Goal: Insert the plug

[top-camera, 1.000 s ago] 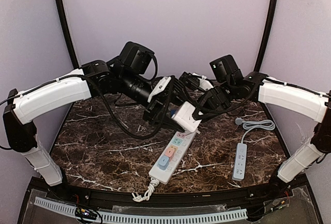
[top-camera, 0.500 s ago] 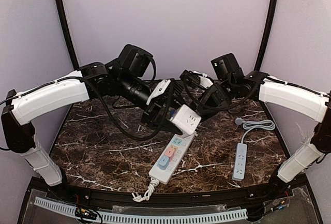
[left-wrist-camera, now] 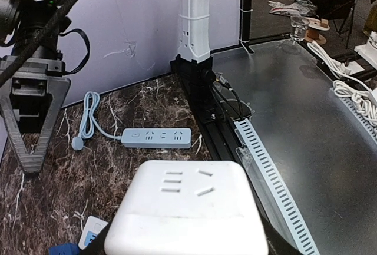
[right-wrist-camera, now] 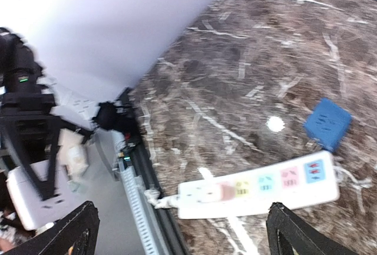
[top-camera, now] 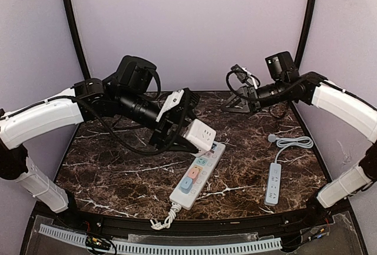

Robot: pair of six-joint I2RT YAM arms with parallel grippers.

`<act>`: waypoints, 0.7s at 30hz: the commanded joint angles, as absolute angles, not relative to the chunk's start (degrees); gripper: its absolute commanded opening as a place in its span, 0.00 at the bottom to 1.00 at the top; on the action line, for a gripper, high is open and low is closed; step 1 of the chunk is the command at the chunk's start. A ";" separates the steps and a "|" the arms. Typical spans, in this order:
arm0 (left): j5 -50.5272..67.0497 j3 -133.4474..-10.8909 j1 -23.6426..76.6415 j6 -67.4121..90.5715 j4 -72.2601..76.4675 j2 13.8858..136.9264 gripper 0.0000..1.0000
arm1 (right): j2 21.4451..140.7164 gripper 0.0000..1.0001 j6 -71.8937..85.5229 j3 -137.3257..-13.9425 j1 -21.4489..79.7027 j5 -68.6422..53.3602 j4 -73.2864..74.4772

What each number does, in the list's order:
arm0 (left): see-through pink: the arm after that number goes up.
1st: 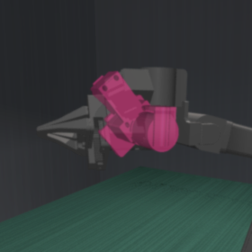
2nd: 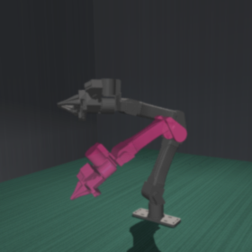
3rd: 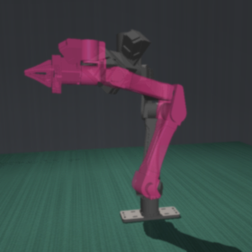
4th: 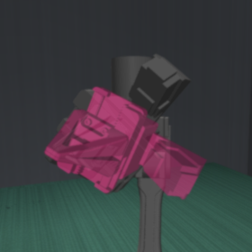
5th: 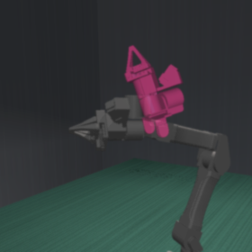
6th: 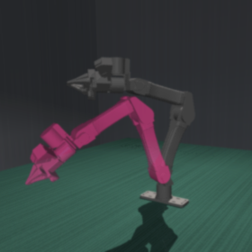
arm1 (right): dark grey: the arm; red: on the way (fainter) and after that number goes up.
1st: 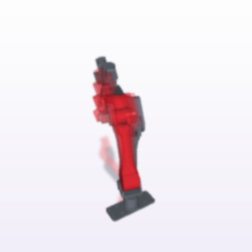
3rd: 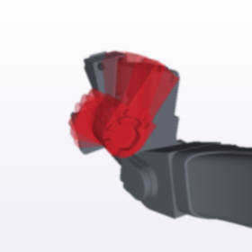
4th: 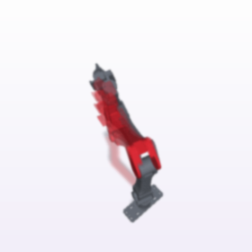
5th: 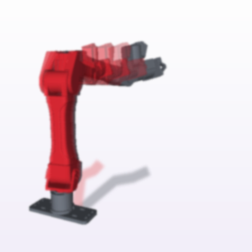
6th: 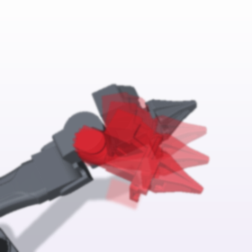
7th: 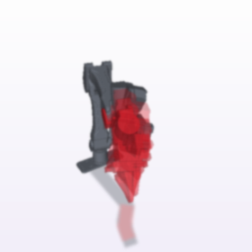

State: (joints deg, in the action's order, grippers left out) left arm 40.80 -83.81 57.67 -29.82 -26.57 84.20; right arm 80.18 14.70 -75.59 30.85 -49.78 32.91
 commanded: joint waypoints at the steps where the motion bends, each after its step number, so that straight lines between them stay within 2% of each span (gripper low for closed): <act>1: 35.10 -82.94 57.94 -20.81 -22.89 82.75 0.01 | 78.89 0.99 12.52 -77.06 30.67 -22.79 37.12; 14: 15.59 -86.22 57.92 0.56 -20.41 85.35 0.01 | 72.05 0.99 12.69 -74.22 30.67 -8.53 36.27; 21: 6.56 -91.77 57.96 16.84 -25.33 88.58 0.01 | 71.15 0.99 14.85 -74.12 30.65 3.96 34.61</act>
